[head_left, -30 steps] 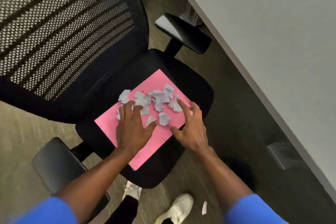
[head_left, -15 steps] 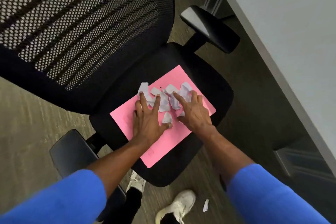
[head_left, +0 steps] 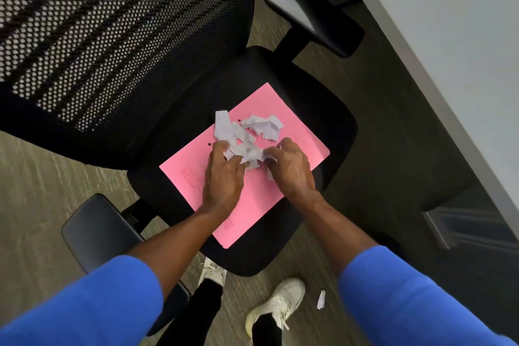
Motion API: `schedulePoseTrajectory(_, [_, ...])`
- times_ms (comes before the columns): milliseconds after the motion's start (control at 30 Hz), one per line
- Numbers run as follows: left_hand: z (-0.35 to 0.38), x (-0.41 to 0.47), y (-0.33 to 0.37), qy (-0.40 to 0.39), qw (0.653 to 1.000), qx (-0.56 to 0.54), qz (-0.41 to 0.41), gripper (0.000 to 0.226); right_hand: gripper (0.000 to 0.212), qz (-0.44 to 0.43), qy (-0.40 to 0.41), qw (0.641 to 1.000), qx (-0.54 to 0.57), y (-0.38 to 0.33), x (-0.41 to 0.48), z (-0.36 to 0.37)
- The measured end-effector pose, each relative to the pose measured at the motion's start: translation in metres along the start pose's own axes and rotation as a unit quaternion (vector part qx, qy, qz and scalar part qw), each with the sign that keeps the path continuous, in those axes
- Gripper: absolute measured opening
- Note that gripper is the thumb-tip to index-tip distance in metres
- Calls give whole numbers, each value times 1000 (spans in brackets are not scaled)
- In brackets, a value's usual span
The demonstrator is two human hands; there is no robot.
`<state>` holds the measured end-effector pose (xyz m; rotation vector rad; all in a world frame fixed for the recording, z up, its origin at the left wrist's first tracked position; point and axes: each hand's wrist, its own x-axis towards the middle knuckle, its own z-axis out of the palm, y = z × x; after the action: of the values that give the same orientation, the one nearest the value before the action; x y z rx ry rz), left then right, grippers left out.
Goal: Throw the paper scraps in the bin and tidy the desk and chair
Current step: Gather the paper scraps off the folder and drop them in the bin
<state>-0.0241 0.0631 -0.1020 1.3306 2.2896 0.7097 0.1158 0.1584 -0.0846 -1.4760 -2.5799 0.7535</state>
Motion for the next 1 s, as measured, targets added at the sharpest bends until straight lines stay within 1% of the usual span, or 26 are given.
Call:
schedulePoseTrajectory(67, [2, -2, -3, 10, 1000, 1, 20, 20, 15, 17, 29, 999, 36, 4, -5, 4])
schedulePoseTrajectory(233, [4, -15, -7, 9, 999, -40, 19, 21, 22, 79, 82, 988, 104, 14, -21, 5])
schedulePoseTrajectory(333, [6, -28, 3, 13, 998, -57, 15, 18, 21, 121, 113, 977, 136, 22, -34, -2])
schedulePoseTrajectory(567, [25, -62, 42, 15, 995, -99, 12, 13, 16, 196, 200, 939, 201, 56, -86, -15])
schedulePoseTrajectory(700, [46, -83, 71, 7, 993, -111, 46, 13, 13, 249, 245, 911, 218, 87, -130, -22])
schedulePoseTrajectory(800, [65, -104, 95, -11, 990, -120, 73, 10, 14, 294, 262, 891, 226, 116, -172, -23])
schedulePoseTrajectory(867, [82, -119, 110, -42, 988, -121, 90, 9, 14, 322, 264, 882, 219, 135, -199, -23])
schedulePoseTrajectory(1000, [124, -148, 137, -101, 979, -119, 132, 7, 15, 415, 257, 841, 234, 180, -246, -20])
